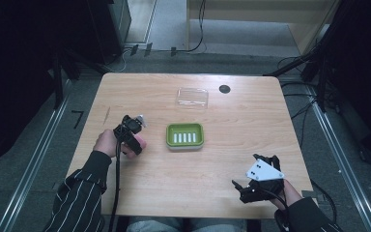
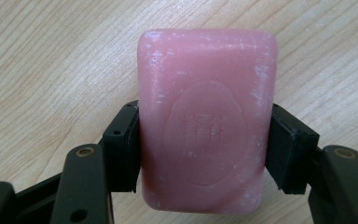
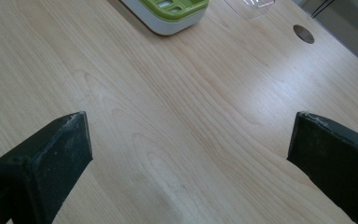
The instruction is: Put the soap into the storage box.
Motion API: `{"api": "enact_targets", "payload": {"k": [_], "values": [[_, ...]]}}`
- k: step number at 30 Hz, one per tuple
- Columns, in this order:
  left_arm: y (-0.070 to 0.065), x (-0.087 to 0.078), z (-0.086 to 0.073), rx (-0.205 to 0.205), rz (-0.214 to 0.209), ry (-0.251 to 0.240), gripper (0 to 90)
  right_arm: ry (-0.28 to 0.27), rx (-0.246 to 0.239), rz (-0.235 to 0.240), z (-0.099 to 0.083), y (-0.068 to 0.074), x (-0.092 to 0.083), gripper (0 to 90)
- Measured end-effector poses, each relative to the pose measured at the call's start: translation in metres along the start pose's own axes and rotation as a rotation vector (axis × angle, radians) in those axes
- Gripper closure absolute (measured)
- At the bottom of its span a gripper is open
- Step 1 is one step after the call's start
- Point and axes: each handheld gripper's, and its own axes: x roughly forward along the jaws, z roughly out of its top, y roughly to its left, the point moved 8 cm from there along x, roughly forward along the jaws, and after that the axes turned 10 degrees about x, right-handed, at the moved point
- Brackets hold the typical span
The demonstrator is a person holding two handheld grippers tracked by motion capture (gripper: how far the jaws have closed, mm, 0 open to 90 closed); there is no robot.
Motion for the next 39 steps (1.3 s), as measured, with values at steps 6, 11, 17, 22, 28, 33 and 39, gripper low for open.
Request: {"api": "enact_targets", "payload": {"k": [6,11,17,22,28,33,39], "values": [[-0.003,-0.002,0.001,0.012,-0.001,0.008,38.6,-0.003,-0.001,0.002,0.000,0.000,0.000,0.0],[-0.008,-0.005,0.003,0.035,0.000,0.010,38.6,-0.003,-0.001,0.001,0.000,0.000,0.000,0.0],[-0.013,-0.008,0.006,0.063,0.001,0.012,38.6,0.000,-0.001,0.001,0.000,0.000,0.000,0.0],[-0.017,-0.014,0.009,0.076,0.002,0.001,38.6,0.000,-0.003,0.003,0.000,0.000,0.001,0.0],[-0.022,-0.019,0.012,0.097,0.004,-0.006,38.6,0.000,-0.003,0.002,0.000,0.000,0.001,0.0],[-0.023,-0.022,0.013,0.110,0.006,-0.005,38.6,0.002,-0.002,0.004,0.000,0.000,0.001,0.0],[-0.025,-0.025,0.014,0.133,0.000,-0.005,38.6,0.004,-0.003,0.003,0.000,0.000,0.001,0.0]]}}
